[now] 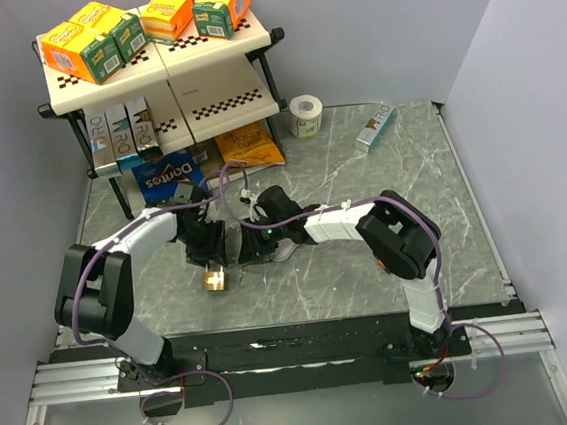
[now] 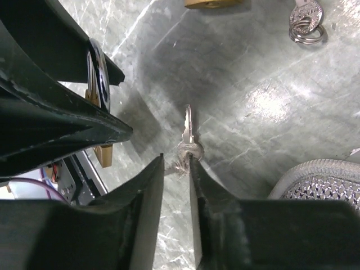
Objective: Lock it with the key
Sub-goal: Place the key at the center of the board.
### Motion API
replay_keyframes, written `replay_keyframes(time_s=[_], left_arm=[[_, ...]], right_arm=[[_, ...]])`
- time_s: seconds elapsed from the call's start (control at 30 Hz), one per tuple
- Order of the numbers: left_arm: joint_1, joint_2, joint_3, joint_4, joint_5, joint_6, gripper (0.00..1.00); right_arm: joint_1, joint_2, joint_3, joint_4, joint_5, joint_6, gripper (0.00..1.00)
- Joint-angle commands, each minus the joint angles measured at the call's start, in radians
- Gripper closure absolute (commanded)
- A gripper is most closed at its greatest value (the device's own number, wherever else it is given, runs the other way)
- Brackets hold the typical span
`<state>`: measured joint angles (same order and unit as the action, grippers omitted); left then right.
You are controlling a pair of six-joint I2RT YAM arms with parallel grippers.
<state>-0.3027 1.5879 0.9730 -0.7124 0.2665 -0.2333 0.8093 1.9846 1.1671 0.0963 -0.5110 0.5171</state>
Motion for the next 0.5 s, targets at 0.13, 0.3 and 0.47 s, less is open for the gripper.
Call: replay_keyframes(time_s=[0.13, 0.3, 0.47], left_arm=[[-0.023, 0.006, 0.015, 0.022, -0.115, -0.075, 0.99], [-0.024, 0.006, 0.015, 0.048, -0.118, -0.097, 0.97], [-0.032, 0.029, 0.006, 0.045, -0.113, -0.100, 0.94]], right_arm=[[0.014, -0.012, 0.020, 0.016, 0.019, 0.012, 0.60], [0.013, -0.035, 0.011, 0.013, 0.019, 0.012, 0.57], [0.014, -0.056, 0.014, 0.003, 0.016, 0.005, 0.50]])
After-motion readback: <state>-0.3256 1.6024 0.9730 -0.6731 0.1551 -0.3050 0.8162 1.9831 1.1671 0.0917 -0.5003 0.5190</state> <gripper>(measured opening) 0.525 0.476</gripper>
